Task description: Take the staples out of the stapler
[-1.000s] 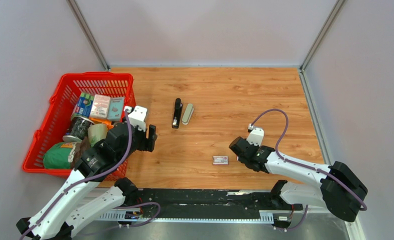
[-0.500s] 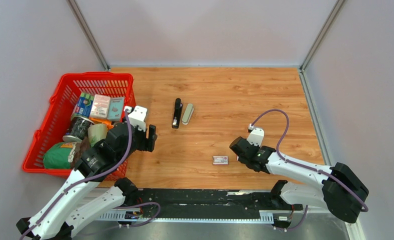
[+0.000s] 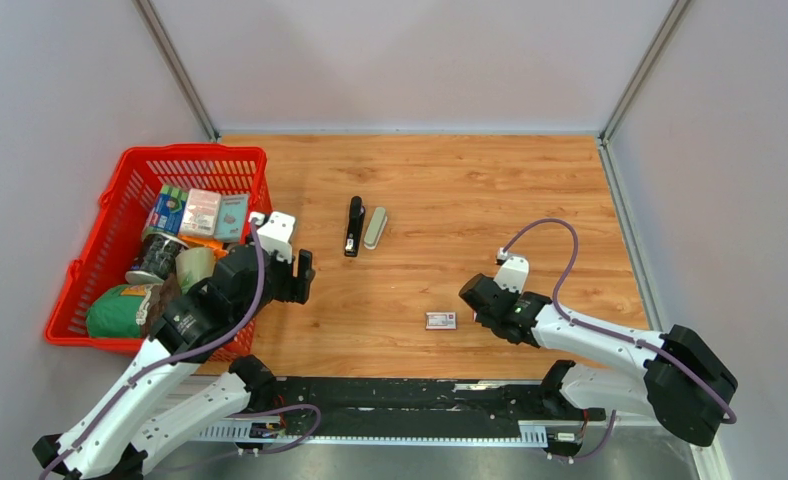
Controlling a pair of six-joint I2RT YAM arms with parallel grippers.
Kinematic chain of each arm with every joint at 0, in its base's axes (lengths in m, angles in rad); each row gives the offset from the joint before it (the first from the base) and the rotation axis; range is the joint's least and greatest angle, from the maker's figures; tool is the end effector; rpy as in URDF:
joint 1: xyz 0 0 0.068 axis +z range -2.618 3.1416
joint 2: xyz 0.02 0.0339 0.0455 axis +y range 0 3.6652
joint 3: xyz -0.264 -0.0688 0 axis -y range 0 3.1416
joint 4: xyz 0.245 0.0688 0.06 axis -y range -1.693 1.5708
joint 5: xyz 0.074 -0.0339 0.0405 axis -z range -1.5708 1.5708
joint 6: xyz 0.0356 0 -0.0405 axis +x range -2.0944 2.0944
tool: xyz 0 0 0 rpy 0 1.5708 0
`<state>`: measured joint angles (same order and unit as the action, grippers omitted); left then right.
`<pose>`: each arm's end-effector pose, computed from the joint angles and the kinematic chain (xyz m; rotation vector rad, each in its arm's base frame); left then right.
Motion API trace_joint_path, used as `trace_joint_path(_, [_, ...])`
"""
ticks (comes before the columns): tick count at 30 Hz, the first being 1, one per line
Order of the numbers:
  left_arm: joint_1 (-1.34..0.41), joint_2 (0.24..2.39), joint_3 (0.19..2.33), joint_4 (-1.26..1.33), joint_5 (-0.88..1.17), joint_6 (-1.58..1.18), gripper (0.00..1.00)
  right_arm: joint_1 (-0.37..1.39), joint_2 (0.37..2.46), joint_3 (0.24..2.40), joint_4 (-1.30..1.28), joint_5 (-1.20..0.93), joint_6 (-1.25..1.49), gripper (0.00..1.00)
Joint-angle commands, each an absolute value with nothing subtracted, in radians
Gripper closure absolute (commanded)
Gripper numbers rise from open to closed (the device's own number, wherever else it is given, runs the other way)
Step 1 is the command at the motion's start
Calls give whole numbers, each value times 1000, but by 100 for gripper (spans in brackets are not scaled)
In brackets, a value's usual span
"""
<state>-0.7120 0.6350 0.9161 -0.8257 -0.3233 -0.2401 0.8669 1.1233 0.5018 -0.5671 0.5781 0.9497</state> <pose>0.0970 -0.0688 0.3399 0.3010 2.0712 -0.2361 0.1304 0.1236 0.1613 0.2430 2.4502 -0.0747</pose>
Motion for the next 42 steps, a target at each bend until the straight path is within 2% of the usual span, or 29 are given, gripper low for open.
trace_joint_path(1, [-710, 652, 923, -801, -304, -239, 25, 864, 1103, 526, -580, 638, 960, 66])
trace_joint_path(6, [-710, 712, 951, -819, -249, -262, 25, 862, 1057, 577, -632, 690, 925, 63])
trace_joint_path(11, [-710, 771, 948, -801, -172, -325, 25, 856, 1023, 607, -653, 698, 862, 53])
trace_joint_path(13, [-710, 804, 934, -775, -131, -353, 25, 847, 1020, 615, -664, 695, 847, 52])
trace_joint_path(25, [-712, 982, 865, -571, 17, -440, 26, 723, 882, 522, -640, 637, 819, 60])
trace_joint_path(34, [-723, 1106, 864, -485, 35, -445, 27, 683, 939, 477, -548, 499, 811, 62])
trace_joint_path(42, [-724, 1149, 854, -453, 55, -445, 27, 681, 965, 459, -537, 482, 811, 66])
